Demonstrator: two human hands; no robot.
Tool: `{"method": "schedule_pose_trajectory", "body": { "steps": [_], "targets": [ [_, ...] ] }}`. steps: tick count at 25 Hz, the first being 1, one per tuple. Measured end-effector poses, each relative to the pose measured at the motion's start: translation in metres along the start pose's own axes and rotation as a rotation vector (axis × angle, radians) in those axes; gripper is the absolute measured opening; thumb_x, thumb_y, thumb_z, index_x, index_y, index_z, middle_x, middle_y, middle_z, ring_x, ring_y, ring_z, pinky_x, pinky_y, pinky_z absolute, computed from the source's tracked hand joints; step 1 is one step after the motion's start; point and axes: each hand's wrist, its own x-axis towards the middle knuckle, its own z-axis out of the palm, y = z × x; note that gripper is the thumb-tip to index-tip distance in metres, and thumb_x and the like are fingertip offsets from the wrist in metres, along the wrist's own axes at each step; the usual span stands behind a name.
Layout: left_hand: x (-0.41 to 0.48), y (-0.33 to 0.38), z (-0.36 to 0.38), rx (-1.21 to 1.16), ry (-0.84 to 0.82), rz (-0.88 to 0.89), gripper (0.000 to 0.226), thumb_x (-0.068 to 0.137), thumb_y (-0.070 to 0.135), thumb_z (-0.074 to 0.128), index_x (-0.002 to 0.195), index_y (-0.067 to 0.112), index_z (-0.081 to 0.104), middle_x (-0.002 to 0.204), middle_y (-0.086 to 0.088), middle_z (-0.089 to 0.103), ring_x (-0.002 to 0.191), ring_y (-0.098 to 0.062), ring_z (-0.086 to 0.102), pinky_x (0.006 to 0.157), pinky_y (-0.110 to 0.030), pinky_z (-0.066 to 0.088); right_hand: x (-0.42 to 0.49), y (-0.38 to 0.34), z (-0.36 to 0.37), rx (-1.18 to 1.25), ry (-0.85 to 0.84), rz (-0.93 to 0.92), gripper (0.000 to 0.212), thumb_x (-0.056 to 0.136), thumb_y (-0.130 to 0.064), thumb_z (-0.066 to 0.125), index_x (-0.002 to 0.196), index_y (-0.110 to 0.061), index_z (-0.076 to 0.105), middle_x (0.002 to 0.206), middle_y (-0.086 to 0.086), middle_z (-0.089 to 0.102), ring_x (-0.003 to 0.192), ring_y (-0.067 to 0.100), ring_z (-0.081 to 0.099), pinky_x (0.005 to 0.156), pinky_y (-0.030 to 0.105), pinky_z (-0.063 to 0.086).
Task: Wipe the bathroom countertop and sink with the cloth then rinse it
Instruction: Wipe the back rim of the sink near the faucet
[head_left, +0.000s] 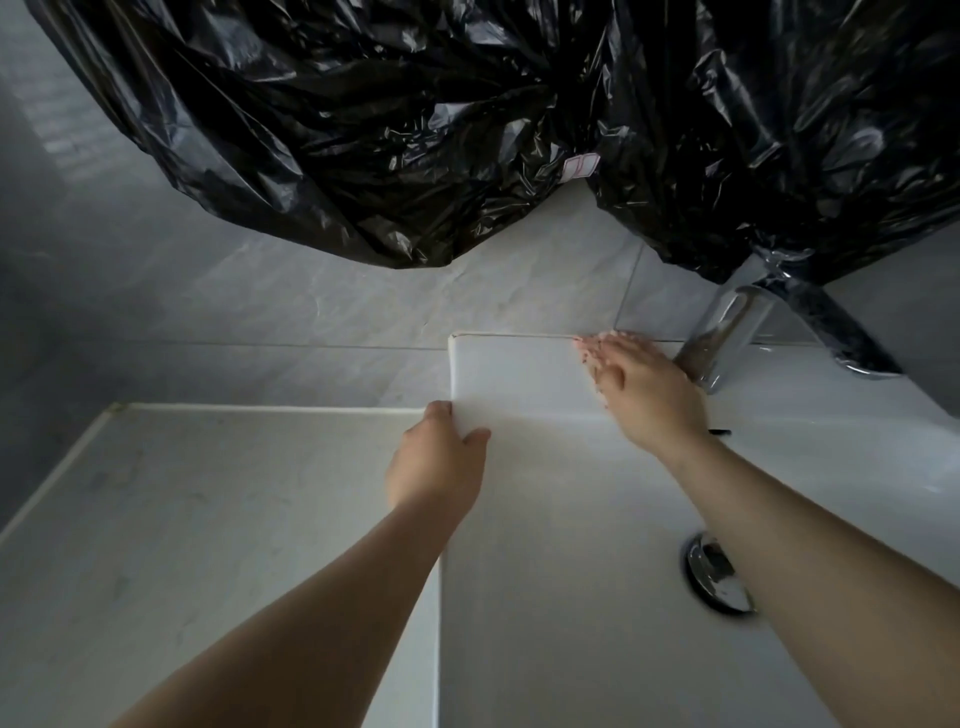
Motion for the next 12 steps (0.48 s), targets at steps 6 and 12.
{"method": "schedule_pose_trajectory", "body": {
  "steps": [6, 12],
  "targets": [
    [0.0, 0.0, 0.001, 0.034, 0.014, 0.027, 0.028, 0.09, 0.034, 0.05, 0.108, 0.013, 0.052, 0.101, -0.009, 0.065, 0.092, -0.031, 0.06, 0.069, -0.034, 0.045, -0.006, -0.111, 0.035, 0.03, -0.096, -0.177, 0.046, 0.094, -0.044, 0.025, 0.132, -0.037, 0.05, 0.146, -0.011, 0.042, 0.139, 0.016, 0.027, 0.11, 0.036, 0.018],
    [0.002, -0.001, 0.001, 0.026, 0.017, 0.013, 0.034, 0.09, 0.037, 0.051, 0.116, 0.016, 0.05, 0.108, -0.006, 0.064, 0.098, -0.029, 0.059, 0.076, -0.033, 0.047, 0.006, -0.003, 0.009, -0.094, -0.052, 0.01, 0.057, 0.092, -0.049, 0.019, 0.137, -0.029, 0.046, 0.149, -0.006, 0.04, 0.138, 0.017, 0.031, 0.114, 0.031, 0.022]
  ]
}}
